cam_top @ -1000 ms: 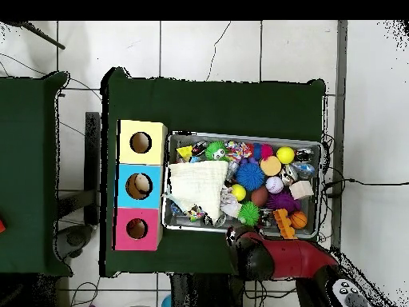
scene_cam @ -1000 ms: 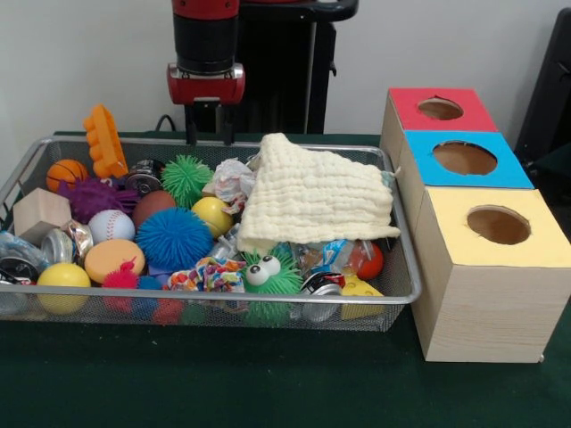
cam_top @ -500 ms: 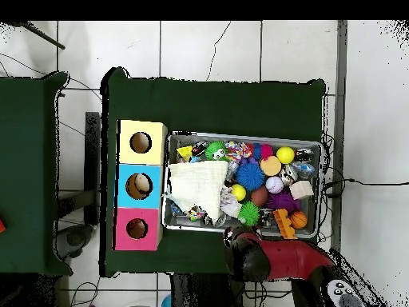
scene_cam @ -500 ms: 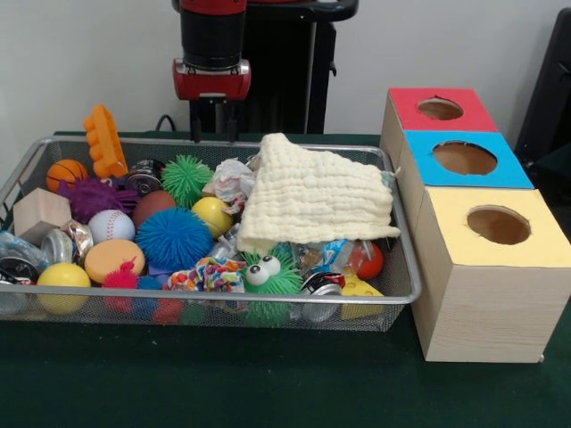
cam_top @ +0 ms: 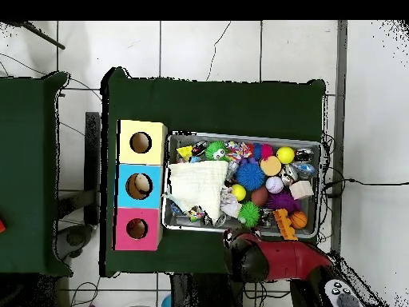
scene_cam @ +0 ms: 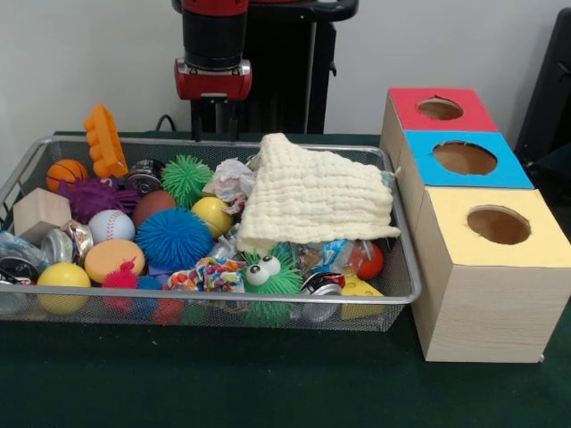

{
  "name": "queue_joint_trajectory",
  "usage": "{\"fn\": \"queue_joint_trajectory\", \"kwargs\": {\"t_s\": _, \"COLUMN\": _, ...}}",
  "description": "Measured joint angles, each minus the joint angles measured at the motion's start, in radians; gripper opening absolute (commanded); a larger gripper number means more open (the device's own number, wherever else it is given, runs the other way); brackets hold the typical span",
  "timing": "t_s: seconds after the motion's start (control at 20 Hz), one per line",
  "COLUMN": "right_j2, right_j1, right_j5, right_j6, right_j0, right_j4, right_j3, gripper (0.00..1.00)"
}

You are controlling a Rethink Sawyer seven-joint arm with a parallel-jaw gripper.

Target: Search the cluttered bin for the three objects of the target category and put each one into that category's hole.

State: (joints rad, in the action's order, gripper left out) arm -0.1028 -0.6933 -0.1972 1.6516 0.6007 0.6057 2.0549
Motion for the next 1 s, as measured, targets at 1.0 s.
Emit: {"fn": "queue_joint_trajectory", "kwargs": {"t_s": 1.0, "right_j2": 0.0, "right_j1": 0.025, "right_j5": 0.0, "right_j6": 0.0, "right_j0": 0.0, "right_j4": -0.007, "right_j3": -0.002, "gripper": 1.0}}
